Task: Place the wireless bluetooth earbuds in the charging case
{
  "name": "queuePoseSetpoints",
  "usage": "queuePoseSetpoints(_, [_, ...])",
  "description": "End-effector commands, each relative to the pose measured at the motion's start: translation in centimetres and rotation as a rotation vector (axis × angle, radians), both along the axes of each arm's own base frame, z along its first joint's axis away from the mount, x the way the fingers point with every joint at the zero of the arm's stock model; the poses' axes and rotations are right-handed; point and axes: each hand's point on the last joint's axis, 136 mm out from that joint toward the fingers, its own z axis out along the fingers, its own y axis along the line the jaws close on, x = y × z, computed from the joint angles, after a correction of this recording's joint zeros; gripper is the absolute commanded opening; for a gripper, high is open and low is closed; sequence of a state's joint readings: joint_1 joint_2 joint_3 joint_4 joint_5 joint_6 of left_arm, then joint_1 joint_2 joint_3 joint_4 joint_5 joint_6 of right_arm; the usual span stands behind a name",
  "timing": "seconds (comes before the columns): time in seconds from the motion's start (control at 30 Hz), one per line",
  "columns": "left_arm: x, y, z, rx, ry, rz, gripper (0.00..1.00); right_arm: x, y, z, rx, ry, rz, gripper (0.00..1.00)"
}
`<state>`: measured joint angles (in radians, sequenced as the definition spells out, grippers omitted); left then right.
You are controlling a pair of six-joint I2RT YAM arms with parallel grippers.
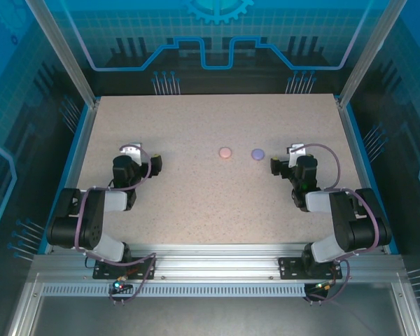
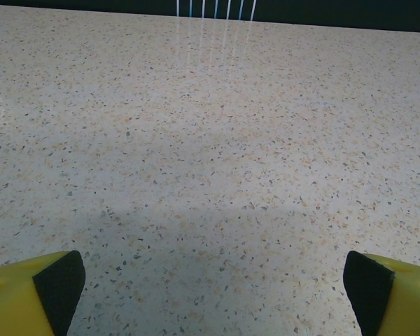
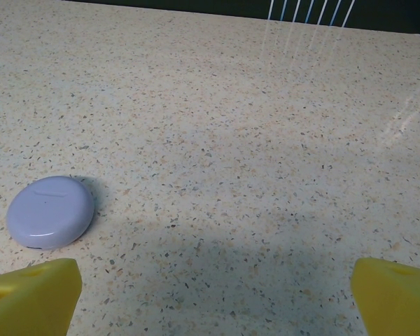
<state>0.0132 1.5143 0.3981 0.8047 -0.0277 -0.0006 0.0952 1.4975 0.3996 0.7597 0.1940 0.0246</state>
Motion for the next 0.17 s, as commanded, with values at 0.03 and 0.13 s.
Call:
queuePoseSetpoints(0.03, [0.30, -0.33, 0.17, -0.015, -0.002, -0.019, 0.99, 0.74, -0.24, 0.90, 0.007, -0.029, 0.008, 1.00])
queuePoseSetpoints(0.13, [0.28, -0.35, 0.15, -0.015, -0.002, -0.020, 0.99, 0.73, -0.24, 0.93, 0.006, -0.032, 0.009, 1.00])
